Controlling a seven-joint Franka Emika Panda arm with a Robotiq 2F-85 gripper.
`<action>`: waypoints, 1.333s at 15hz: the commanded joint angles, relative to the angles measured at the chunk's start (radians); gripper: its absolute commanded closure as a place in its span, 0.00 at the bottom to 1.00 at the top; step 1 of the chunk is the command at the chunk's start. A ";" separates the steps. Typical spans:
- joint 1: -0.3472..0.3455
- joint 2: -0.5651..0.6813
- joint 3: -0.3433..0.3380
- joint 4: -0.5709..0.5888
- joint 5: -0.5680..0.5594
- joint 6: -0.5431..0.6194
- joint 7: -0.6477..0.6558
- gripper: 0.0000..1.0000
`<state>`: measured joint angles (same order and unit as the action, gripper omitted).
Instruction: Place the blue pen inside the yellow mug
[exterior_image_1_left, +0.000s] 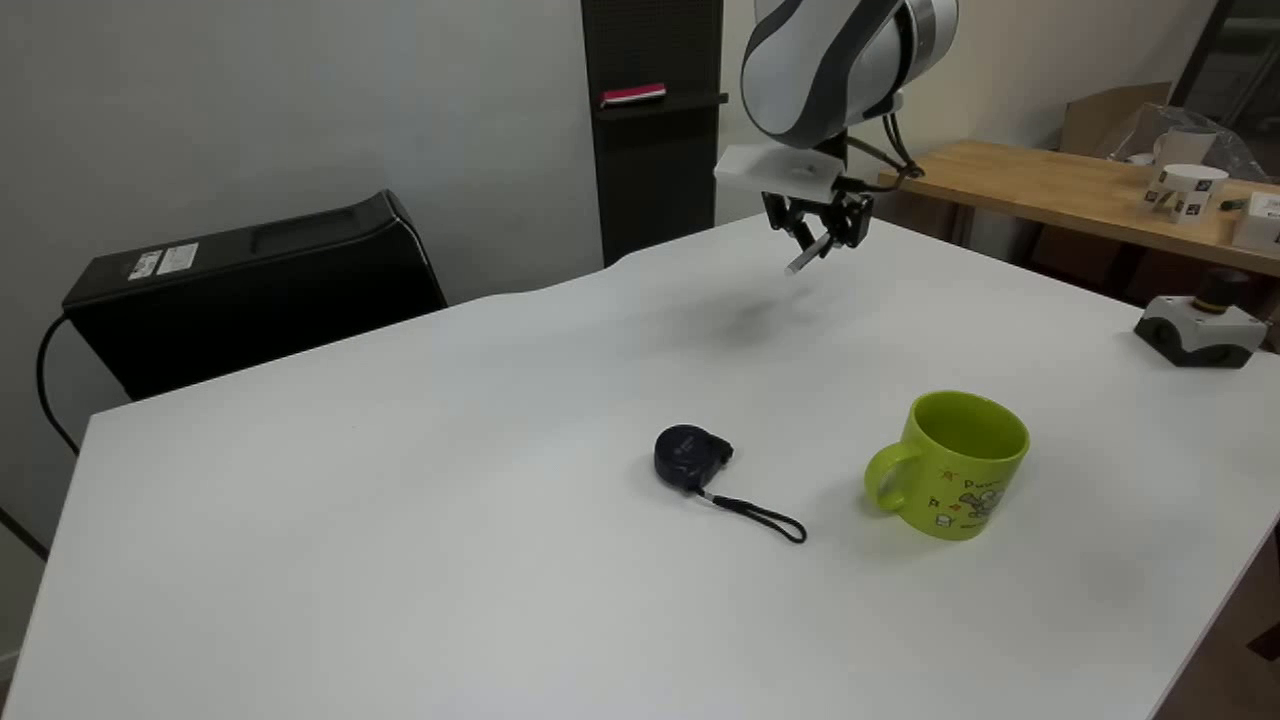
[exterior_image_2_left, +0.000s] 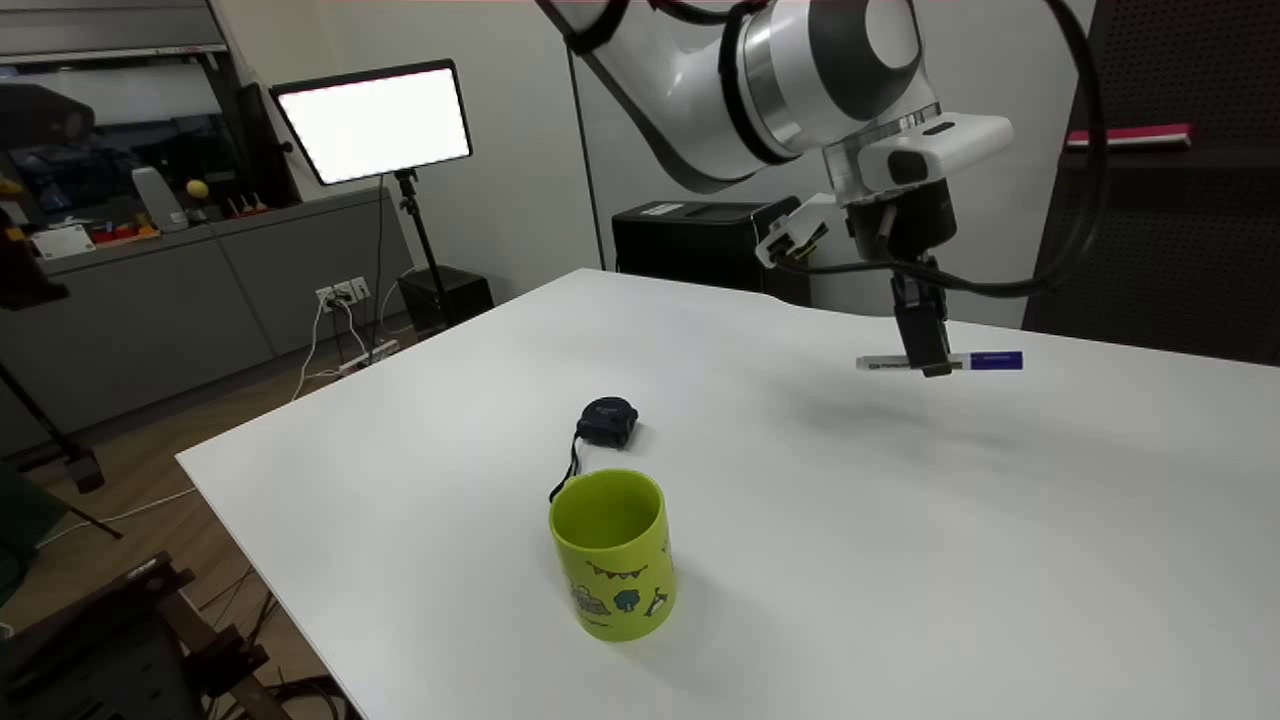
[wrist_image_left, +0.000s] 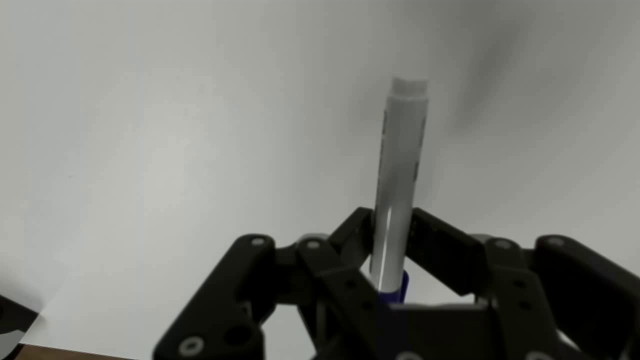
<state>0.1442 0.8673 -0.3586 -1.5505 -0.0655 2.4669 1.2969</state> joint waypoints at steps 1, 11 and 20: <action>0.041 -0.071 -0.002 -0.053 -0.052 -0.007 0.039 0.94; 0.170 -0.274 -0.010 -0.358 -0.248 0.097 0.045 0.94; 0.216 -0.516 -0.081 -0.741 -0.454 0.295 0.163 0.94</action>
<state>0.3234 0.4700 -0.3942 -2.1387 -0.4243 2.7022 1.3699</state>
